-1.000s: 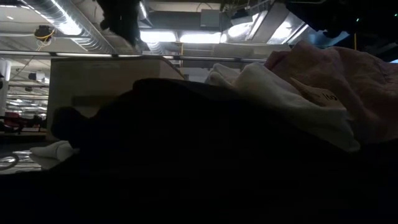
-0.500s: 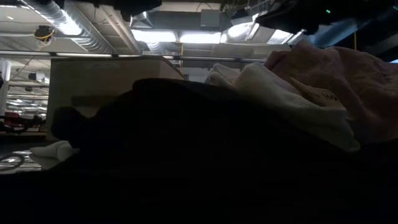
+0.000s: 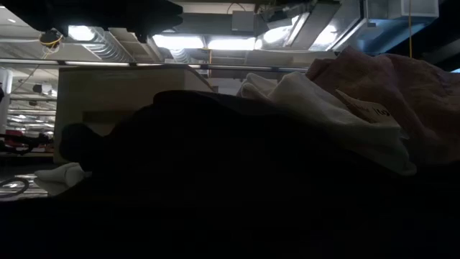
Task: Sort clothes
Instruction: Put the white sock into the right laundry organizer
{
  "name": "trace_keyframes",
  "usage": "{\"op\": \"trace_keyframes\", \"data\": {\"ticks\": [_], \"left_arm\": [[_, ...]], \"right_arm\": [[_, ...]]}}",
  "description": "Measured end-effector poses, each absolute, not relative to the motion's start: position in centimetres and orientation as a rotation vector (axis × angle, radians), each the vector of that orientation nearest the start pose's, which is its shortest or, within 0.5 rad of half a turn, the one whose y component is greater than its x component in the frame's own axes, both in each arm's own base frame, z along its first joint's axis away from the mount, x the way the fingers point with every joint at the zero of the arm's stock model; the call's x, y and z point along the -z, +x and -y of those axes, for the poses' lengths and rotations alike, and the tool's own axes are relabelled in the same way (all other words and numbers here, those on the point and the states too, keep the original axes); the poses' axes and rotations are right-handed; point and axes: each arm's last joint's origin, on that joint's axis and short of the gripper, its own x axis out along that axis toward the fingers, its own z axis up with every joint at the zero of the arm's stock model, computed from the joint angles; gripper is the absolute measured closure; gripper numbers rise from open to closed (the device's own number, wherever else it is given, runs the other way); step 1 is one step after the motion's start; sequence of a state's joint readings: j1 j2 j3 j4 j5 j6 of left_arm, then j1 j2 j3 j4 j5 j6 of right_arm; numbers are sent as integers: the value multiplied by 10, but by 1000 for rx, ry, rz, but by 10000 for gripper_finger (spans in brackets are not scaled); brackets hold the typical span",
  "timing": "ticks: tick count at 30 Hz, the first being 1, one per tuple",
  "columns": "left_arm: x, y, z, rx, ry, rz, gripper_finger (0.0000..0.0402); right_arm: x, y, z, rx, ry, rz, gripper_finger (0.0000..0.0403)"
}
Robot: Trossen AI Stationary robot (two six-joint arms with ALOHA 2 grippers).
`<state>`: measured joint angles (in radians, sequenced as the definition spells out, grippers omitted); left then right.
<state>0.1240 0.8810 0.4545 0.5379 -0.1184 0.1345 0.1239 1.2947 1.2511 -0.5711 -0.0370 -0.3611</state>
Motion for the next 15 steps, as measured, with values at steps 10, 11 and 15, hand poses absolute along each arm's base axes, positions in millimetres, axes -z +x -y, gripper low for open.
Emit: {"op": "trace_keyframes", "data": {"ticks": [10,11,15], "left_arm": [[-271,186,-21,-218,87,58,213],[-271,186,-21,-215,81,55,213],[-271,186,-20,-211,73,53,213]], "right_arm": [[-331,270,-101,-298,-42,-852,152],[-327,268,-107,-289,-14,-892,152],[-318,259,-129,-249,27,-967,152]]}}
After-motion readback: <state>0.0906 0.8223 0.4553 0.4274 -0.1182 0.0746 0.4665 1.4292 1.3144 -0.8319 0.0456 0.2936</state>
